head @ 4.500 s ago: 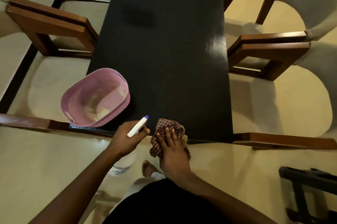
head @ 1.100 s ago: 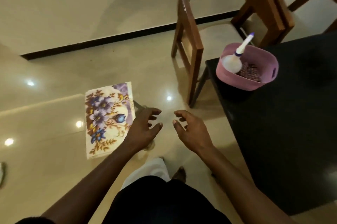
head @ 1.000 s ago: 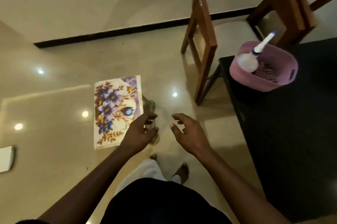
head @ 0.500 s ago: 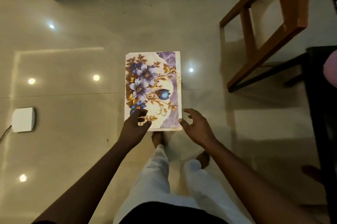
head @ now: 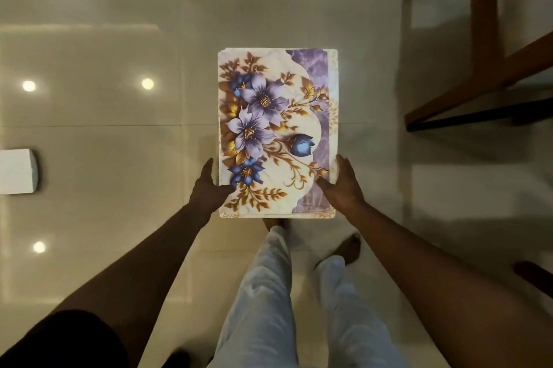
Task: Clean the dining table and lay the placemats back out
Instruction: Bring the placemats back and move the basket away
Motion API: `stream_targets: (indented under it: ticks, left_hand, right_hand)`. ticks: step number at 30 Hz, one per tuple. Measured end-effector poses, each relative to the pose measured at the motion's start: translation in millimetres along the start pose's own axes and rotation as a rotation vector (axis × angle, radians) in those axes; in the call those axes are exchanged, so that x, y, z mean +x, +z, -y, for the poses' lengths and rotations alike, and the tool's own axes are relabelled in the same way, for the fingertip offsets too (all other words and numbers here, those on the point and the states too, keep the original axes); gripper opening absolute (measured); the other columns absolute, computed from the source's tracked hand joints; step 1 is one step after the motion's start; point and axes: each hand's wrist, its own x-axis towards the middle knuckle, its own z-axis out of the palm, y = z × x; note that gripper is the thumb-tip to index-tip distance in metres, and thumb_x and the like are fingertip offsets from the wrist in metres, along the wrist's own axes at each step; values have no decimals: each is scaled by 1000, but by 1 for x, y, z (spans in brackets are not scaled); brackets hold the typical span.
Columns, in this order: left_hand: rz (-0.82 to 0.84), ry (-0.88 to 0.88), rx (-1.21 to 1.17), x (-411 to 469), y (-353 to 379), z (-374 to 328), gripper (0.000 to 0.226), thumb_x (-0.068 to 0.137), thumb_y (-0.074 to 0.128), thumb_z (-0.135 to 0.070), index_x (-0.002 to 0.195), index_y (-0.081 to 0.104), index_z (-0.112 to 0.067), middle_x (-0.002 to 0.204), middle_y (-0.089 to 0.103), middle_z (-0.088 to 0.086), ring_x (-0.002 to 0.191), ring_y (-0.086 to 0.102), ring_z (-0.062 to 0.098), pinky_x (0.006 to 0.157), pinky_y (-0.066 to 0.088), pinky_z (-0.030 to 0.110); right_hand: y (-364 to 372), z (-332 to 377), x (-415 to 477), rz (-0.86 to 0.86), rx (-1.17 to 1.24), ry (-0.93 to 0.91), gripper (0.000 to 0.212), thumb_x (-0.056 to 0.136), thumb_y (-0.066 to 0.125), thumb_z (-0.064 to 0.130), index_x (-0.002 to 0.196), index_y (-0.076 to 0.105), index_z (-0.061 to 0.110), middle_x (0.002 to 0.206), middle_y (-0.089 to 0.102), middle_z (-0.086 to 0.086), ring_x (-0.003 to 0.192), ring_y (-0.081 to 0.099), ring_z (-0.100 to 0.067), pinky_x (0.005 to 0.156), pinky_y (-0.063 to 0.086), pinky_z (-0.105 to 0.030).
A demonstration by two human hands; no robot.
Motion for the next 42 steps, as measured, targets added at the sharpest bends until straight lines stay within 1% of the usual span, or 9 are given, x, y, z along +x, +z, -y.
stream_targets:
  ticks: [2,4,6,10,23,32,35,39,42]
  left_hand:
    - [54,-150,-109,5,5,4,94,89,82,-10,163,27,-23,148,59,13,125,65,34,101,55,42]
    - [121,-200,-171,3,11,7,47,92,77,-1,126,56,-25,113,78,2,91,77,17,72,63,25]
    - [102,-203,-190,4,13,13,33,91,76,-1,111,59,-22,90,80,-6,69,75,9,54,58,22]
    - [32,-133,-193,-3,-1,19,69,75,89,-20,136,59,-11,124,73,15,93,74,28,79,61,38]
    - [76,252,-337,-89,-24,-20,42,77,73,-13,117,70,-26,108,81,9,91,80,29,77,66,46]
    - [115,421,-332,-175,7,-53,47,87,70,6,131,68,-12,115,80,11,95,79,28,71,65,36]
    - [153,463,-305,-203,26,-71,44,93,66,11,129,69,-15,116,79,11,96,79,30,72,66,39]
    - [205,530,-231,-246,64,-101,47,91,67,11,128,69,-18,119,79,11,105,77,37,93,61,55]
    - [257,593,-177,-286,103,-127,46,92,67,9,131,67,-15,118,79,10,103,77,37,90,62,57]
  right_hand:
    - [8,-3,9,-12,123,61,92,92,76,46,163,23,23,167,34,-4,150,40,-31,119,40,-48]
    - [15,-5,11,-20,177,100,90,92,76,46,162,24,24,164,40,-5,145,45,-33,116,43,-49]
    - [19,-5,9,-38,164,95,83,93,75,45,160,30,24,158,47,-5,140,51,-33,113,47,-49]
    - [16,2,-3,-127,150,75,61,97,73,35,150,48,17,145,61,-7,128,61,-33,106,53,-46]
    - [-43,35,-63,-267,192,-154,35,90,83,27,117,70,11,115,75,-3,93,68,-15,67,47,-14]
    - [-126,2,-152,-406,327,-247,29,91,81,27,116,70,18,109,73,10,95,70,-8,83,60,-29]
    - [-157,-20,-187,-445,396,-255,26,93,79,29,115,68,21,108,71,14,94,71,-5,79,60,-25]
    - [-200,-62,-237,-547,465,-251,23,94,78,30,112,63,29,102,65,24,89,67,3,72,53,-12]
    - [-236,-100,-274,-660,519,-263,22,94,77,25,114,67,22,104,69,18,92,66,6,68,49,-4]
